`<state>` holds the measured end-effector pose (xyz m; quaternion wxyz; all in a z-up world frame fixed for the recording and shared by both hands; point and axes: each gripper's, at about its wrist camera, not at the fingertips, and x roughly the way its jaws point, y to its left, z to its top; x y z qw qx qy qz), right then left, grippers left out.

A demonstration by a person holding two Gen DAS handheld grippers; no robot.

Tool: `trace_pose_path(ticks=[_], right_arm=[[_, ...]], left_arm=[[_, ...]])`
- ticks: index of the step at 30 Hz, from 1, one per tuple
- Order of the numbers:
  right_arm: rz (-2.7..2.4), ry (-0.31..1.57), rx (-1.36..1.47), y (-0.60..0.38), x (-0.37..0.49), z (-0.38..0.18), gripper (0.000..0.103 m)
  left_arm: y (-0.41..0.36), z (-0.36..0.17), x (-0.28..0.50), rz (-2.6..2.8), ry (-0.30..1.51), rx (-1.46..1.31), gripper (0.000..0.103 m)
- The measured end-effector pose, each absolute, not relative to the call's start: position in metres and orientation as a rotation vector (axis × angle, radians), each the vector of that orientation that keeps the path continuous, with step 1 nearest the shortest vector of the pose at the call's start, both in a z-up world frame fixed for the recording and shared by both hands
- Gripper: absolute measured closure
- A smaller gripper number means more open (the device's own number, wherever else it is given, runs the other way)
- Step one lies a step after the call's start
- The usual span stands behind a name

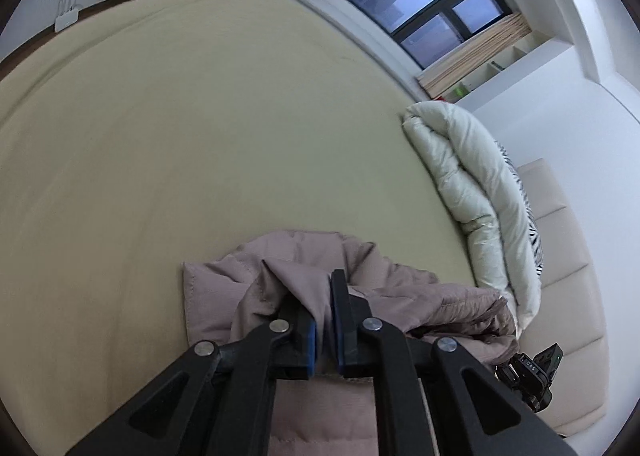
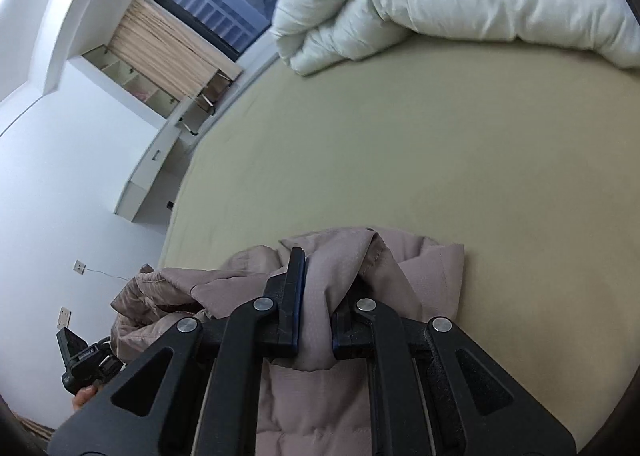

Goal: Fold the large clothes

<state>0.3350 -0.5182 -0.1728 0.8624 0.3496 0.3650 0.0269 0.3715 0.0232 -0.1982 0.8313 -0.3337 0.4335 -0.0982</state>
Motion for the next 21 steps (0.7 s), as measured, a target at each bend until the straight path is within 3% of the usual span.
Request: trace_pose_path(ticks=[3,7,9,10,11,15,21], right_arm=[[0.074,0.840,0.805,-0.520,0.358,-0.215,0.092],[0.151,0.704,0.879,-0.526,0.348,-0.208,0.083],[0.174,0.653,0.917,-0.526,0.333,-0.196,0.062],[0.180,0.631,0.935,-0.526,0.327,-0.190,0.025],[0.202,0.599,0.958,-0.525,0.322,-0.184,0.000],[0.231,0.675,0.806,-0.498,0.312,-0.150,0.000],[0.207,0.882,0.267,-0.369,0.308,-0.142,0.001]], left_arm=[[0.022,-0.214,0.367,-0.192,0.921,-0.731,0.086],[0.023,-0.181,0.332,-0.166,0.822,-0.677,0.062],[0.016,-0.158,0.313,-0.183,0.767,-0.624,0.055],[0.010,-0.148,0.306,-0.188,0.750,-0.591,0.054],[0.002,-0.140,0.299,-0.196,0.734,-0.550,0.054],[-0.047,-0.121,0.286,-0.222,0.711,-0.343,0.054],[-0.106,-0.143,0.291,-0.202,0.732,-0.116,0.054]])
